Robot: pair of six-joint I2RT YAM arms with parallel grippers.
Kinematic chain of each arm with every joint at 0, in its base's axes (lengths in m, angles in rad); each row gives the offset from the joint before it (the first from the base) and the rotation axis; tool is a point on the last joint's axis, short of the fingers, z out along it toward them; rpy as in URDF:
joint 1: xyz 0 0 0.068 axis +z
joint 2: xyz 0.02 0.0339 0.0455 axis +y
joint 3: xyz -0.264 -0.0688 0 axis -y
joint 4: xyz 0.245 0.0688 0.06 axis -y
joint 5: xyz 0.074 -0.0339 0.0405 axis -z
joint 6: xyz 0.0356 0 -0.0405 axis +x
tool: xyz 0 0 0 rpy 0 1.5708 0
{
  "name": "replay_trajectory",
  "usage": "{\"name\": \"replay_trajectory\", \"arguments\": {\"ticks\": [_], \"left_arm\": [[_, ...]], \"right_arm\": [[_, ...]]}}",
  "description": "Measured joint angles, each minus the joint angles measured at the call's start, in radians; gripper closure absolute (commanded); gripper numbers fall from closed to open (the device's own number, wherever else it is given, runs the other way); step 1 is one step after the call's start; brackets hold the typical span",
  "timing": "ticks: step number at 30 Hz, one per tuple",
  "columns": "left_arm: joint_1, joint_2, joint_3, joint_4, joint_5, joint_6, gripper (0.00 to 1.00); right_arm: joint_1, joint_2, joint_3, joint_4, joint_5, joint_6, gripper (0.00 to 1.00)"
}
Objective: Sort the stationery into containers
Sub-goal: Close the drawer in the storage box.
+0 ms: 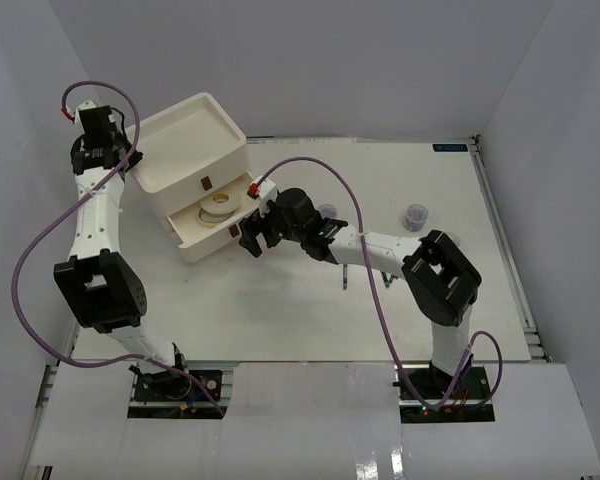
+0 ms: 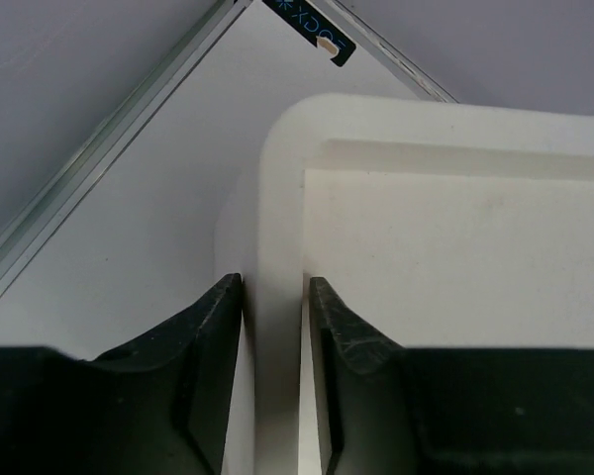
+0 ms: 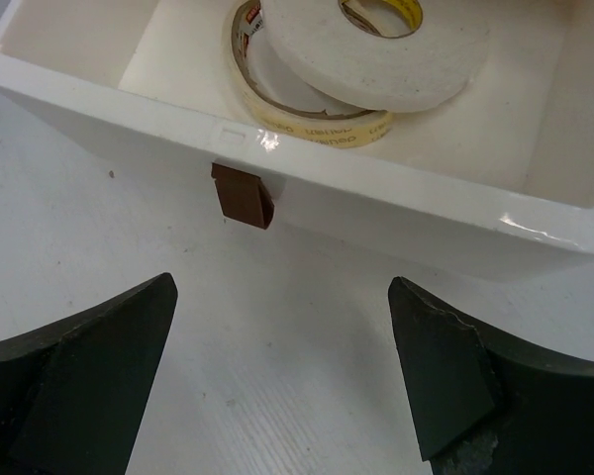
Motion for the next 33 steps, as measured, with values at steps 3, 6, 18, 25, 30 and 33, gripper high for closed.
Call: {"name": "replay_trajectory", "arguments": {"ticks": [3, 6, 18, 25, 30, 33], "left_arm": [[0.006, -0.021, -0.032, 0.03, 0.01, 0.005, 0.75], [0.004, -0.047, -0.077, 0.067, 0.01, 0.009, 0.84], [0.003, -0.161, -0.195, 0.09, 0.022, -0.005, 0.95], [0.005, -0.165, -0.206, 0.097, 0.006, -0.016, 0.95], [0.008, -0.165, -0.206, 0.093, -0.003, -0.023, 0.95], [0.008, -0.165, -0.206, 0.09, -0.013, -0.024, 0.95]], "right_arm": [[0.013, 0.037, 0.033, -0.002, 0.004, 0.016, 0.08], [0.024, 0.071, 0.065, -0.003, 0.01, 0.023, 0.09], [0.032, 0.134, 0.129, -0.031, 0.061, 0.04, 0.16], [0.032, 0.202, 0.208, -0.066, 0.107, 0.037, 0.2], [0.032, 0.243, 0.238, -0.067, 0.119, 0.035, 0.22], [0.03, 0.264, 0.246, -0.053, 0.109, 0.035, 0.25]]}}
